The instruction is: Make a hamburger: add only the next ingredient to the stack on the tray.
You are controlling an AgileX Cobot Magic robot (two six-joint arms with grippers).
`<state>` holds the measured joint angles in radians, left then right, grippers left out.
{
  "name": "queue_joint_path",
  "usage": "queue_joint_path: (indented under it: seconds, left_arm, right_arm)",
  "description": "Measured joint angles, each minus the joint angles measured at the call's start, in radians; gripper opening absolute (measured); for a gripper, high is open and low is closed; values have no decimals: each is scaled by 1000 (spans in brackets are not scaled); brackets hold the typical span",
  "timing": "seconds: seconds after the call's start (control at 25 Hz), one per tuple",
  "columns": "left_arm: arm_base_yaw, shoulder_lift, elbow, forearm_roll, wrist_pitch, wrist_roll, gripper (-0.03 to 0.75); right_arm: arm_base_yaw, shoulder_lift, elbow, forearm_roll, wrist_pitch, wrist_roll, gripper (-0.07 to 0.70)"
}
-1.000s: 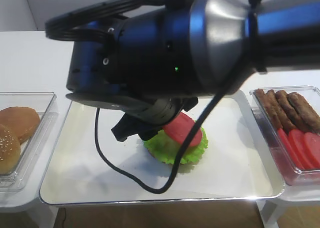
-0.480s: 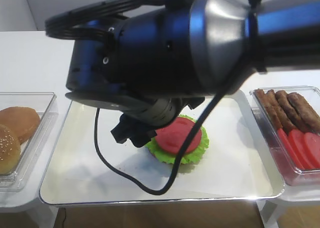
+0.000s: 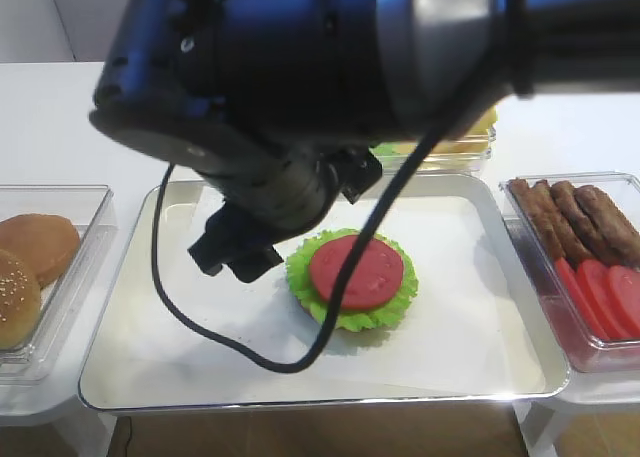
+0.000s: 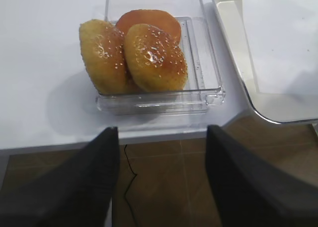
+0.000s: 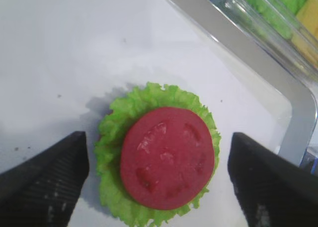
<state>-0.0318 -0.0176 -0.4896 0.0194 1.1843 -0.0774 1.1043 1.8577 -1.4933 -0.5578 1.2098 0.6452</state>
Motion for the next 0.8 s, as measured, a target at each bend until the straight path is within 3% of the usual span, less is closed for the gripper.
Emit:
queue_joint_path:
  seconds: [0.24,0.4,0.56,0.8]
  left_arm:
    - [0,0,0,0,0,0,409]
    - [0,0,0,0,0,0,409]
    - [0,0,0,0,0,0,409]
    - [0,0,0,0,0,0,409]
  right_arm:
    - [-82,-77,-63,86,4,-128,694]
    - [-192,-156,-65,183,17,-210,694]
    - [-324,-247,-66,257,24,-286,689]
    - [-594,-368,-68,406,34,-423,675]
